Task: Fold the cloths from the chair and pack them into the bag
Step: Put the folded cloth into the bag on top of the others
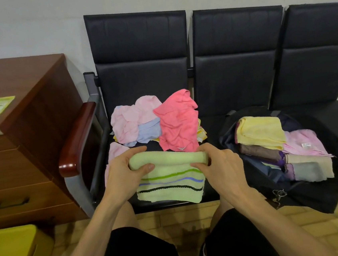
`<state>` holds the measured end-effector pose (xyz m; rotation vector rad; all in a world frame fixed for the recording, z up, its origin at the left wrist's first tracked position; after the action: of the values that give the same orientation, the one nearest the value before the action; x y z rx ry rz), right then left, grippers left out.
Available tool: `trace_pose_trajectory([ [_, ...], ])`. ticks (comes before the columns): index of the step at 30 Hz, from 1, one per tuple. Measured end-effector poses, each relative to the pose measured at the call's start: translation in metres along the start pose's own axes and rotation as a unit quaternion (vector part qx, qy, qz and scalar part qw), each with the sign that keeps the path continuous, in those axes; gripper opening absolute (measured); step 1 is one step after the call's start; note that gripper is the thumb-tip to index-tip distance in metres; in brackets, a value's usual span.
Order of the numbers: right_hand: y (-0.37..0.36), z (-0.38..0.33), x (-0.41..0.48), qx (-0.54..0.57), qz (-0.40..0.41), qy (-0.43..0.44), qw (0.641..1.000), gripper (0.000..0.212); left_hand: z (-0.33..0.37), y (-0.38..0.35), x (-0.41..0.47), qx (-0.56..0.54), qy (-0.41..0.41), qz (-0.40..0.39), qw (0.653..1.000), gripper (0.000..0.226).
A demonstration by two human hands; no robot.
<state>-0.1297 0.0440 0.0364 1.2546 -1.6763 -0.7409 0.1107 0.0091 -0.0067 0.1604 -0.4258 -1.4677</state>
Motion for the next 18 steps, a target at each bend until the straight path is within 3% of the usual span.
trace_pose_trajectory([
  [5, 0.005, 0.01, -0.007, 0.039, 0.055, -0.02, 0.998, 0.019, 0.009, -0.005, -0.003, 0.045, -0.022, 0.017, 0.999, 0.036],
  [11, 0.002, 0.029, -0.006, 0.115, 0.041, -0.042, 0.992, 0.02, 0.013, -0.009, -0.006, 0.037, -0.039, 0.02, 0.998, 0.023],
  [18, -0.012, 0.043, -0.011, 0.157, -0.023, -0.081, 0.984, 0.018, 0.01, -0.011, -0.006, 0.009, -0.03, 0.03, 0.999, 0.029],
])
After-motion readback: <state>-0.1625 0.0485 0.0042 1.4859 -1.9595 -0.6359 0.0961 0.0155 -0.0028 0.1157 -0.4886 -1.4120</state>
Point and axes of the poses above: each hand's wrist, its own x-axis towards the middle knuckle, its own y-axis out of the back of the hand, z = x × y, the point moved 10 cm from there along x, towards the middle knuckle, and after that the axes turned 5 degrees about -y, right-handed, at the moved point
